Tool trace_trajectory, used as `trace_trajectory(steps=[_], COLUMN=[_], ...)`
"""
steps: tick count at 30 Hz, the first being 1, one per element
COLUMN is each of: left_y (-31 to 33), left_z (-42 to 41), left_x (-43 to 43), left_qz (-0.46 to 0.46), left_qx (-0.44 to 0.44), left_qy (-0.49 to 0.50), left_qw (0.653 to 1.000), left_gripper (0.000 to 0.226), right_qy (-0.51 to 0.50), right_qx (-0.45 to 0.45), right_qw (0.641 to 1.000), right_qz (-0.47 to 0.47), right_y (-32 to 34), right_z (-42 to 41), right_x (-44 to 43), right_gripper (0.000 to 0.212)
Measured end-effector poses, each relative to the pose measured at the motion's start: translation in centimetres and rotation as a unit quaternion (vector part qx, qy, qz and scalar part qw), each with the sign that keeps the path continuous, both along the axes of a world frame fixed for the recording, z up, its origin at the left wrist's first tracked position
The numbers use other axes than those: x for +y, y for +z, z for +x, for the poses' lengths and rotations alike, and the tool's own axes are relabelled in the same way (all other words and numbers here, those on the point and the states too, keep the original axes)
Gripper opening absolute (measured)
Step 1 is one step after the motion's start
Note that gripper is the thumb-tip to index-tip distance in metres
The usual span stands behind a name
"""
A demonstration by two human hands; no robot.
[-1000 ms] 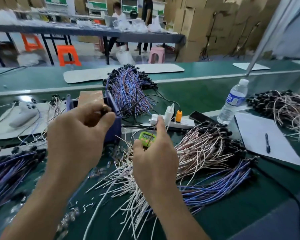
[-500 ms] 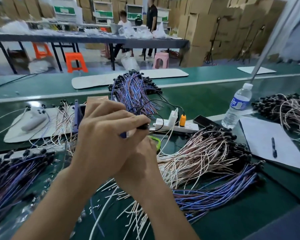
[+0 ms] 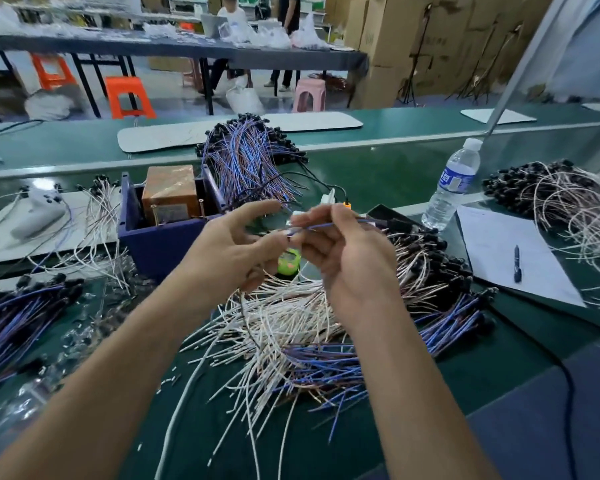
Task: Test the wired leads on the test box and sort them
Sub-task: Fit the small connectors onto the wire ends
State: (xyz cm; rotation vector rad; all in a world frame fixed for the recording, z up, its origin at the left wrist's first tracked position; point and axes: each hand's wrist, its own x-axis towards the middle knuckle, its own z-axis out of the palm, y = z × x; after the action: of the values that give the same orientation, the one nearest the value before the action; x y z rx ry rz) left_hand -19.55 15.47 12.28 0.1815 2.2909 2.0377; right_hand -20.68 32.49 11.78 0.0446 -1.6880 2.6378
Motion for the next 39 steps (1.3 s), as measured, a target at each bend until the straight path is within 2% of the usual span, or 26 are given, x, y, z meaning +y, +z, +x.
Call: trace_trajectory(steps=[1,3,7,10,13,16,18,21,23,24,26,28,30,33,35,37,39], left_y=[-0.3,-0.8,-2.3,-4.4,-7.0,-9.4,-10.7,-11.6,-11.6,-11.1,-9.9,-9.0,-8.5,-8.6,-9.4,-10.2,-11.2], left_z=[-0.2,-0.7,-1.4,-0.6,-0.1,0.0,0.0,0.1,0.3,0.4,0.5,0.4,0.7,2.2,4.1,6.5,8.8], left_x=[0.3,0.5,2.9,7.3,11.3,13.1,13.5,13.4,12.8,12.2,10.1,7.0,3.1,-3.8,-8.6,-12.9,-15.8], left_qz=[0.000,-0.057,-0.263,-0.338,-0.428,-0.541,-0.572,-0.581,-0.542,-0.509,-0.427,-0.320,-0.226,-0.203,-0.245,-0.290,-0.321], left_qx=[-0.012,-0.004,0.054,0.051,0.096,0.175,0.210,0.222,0.227,0.226,0.193,0.113,0.056,0.025,-0.007,-0.040,-0.061], left_qy=[-0.013,-0.024,-0.085,-0.188,-0.198,-0.150,-0.132,-0.122,-0.102,-0.077,-0.020,0.031,0.104,0.237,0.324,0.387,0.419], left_qw=[1.000,0.998,0.960,0.921,0.877,0.809,0.782,0.774,0.803,0.827,0.883,0.940,0.967,0.950,0.914,0.874,0.847], left_gripper=[0.038,0.020,0.012,0.011,0.015,0.021,0.025,0.029,0.034,0.033,0.022,0.010,0.024,0.026,0.024,0.022,0.016], right_qy=[-0.020,-0.070,-0.147,-0.184,-0.215,-0.254,-0.251,-0.255,-0.279,-0.302,-0.306,-0.209,-0.081,0.078,0.165,0.246,0.333], right_qx=[-0.003,-0.023,-0.136,-0.205,-0.218,-0.222,-0.232,-0.250,-0.235,-0.207,-0.121,-0.035,0.042,0.118,0.161,0.205,0.244], right_qw=[1.000,0.996,0.974,0.937,0.872,0.767,0.721,0.652,0.608,0.606,0.641,0.699,0.753,0.806,0.808,0.775,0.715], right_qz=[0.006,0.040,0.106,0.214,0.382,0.546,0.603,0.670,0.705,0.706,0.693,0.683,0.652,0.575,0.543,0.544,0.564], right_y=[0.0,-0.3,-2.9,-5.8,-8.4,-9.4,-9.8,-9.8,-9.1,-8.6,-7.8,-7.4,-7.2,-7.3,-7.6,-7.5,-7.3], right_z=[0.0,-0.2,-0.9,-2.0,-2.8,-3.4,-3.8,-3.6,-2.9,-2.6,-1.6,-0.6,0.3,1.1,1.4,1.4,1.5], right_x=[1.7,6.3,15.1,19.0,21.0,21.9,22.2,21.9,20.9,20.1,17.4,13.1,7.8,-0.9,-6.9,-12.6,-17.7], right_gripper=[0.043,0.043,0.032,0.022,0.029,0.028,0.032,0.046,0.049,0.045,0.035,0.031,0.025,0.023,0.020,0.016,0.014])
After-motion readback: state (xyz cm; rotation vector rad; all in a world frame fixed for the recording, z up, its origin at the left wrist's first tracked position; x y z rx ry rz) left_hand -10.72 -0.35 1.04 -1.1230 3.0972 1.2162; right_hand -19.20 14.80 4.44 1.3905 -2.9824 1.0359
